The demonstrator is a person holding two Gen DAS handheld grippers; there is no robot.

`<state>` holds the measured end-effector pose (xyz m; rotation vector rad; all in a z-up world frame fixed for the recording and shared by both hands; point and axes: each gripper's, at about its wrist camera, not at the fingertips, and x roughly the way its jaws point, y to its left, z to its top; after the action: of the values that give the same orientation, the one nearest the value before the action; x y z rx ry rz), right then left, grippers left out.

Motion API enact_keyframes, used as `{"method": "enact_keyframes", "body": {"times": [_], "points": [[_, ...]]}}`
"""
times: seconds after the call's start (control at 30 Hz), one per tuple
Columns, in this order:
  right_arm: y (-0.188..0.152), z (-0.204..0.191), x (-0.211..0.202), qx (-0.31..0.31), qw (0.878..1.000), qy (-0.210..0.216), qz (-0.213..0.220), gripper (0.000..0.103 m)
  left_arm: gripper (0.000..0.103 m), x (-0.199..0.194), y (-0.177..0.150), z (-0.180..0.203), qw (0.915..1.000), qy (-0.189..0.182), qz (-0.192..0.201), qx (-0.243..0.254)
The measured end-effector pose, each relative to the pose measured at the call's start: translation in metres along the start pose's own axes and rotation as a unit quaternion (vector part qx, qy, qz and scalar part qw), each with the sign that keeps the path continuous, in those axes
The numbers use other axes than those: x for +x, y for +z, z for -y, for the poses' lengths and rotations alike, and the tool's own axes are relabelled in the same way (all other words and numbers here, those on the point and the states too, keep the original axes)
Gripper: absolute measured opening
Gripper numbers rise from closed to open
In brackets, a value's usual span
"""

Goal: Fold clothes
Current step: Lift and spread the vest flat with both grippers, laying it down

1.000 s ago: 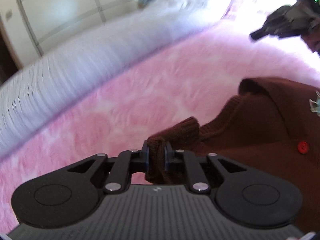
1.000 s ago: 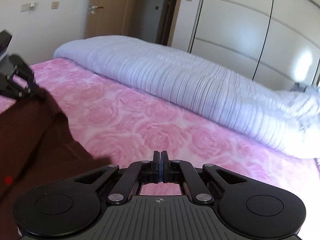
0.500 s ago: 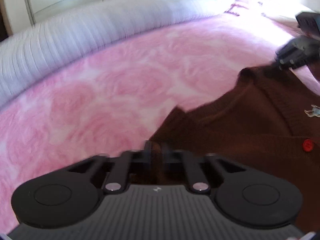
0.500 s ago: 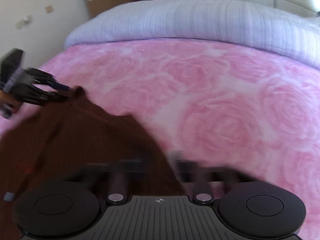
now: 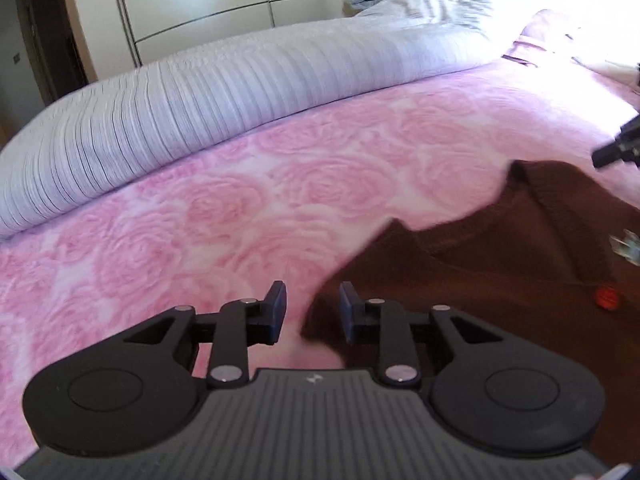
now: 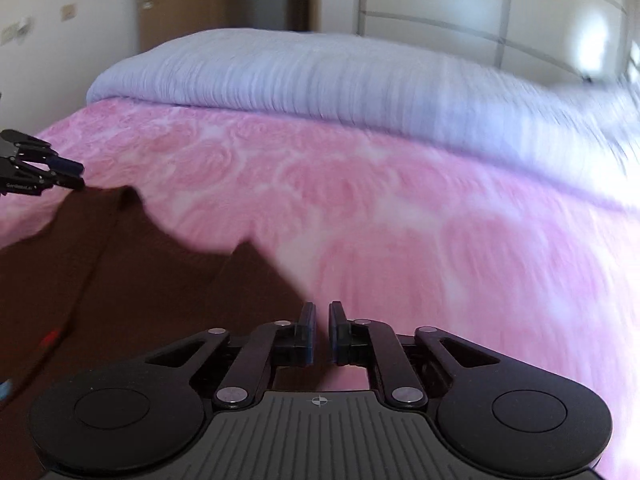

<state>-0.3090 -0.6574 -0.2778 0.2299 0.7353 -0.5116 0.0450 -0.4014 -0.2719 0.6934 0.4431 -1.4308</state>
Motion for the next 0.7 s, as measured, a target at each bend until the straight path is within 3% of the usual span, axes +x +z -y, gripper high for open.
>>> {"method": "enact_keyframes", "body": {"times": [0.1,0.2,0.33,0.53,0.7], "points": [[-0.046,-0.022,-0.045,0.023,0.999,0.017,-0.021,0.023,0.024,-0.035,-0.005,0.029,0.9995,-0.029,0.005,0.016],[-0.100,-0.042,-0.087,0.058,0.997,0.019,-0.045,0.040,0.026,-0.065,-0.012,0.078,0.9961,-0.076,0.004,0.045],[-0.158,-0.064,-0.152,0.104,0.994,0.007,-0.031,0.043,0.032,-0.106,-0.038,0.142,0.9881,-0.120,-0.002,0.096],[-0.223,-0.094,-0.237,0.204,0.979,0.023,0.012,0.046,0.040,-0.184,-0.102,0.191,0.9871,-0.084,0.000,0.136],[-0.250,-0.129,-0.250,0.255,0.965,0.050,0.018,0.049,0.047,-0.253,-0.168,0.205,0.9884,-0.046,0.014,0.144]]}}
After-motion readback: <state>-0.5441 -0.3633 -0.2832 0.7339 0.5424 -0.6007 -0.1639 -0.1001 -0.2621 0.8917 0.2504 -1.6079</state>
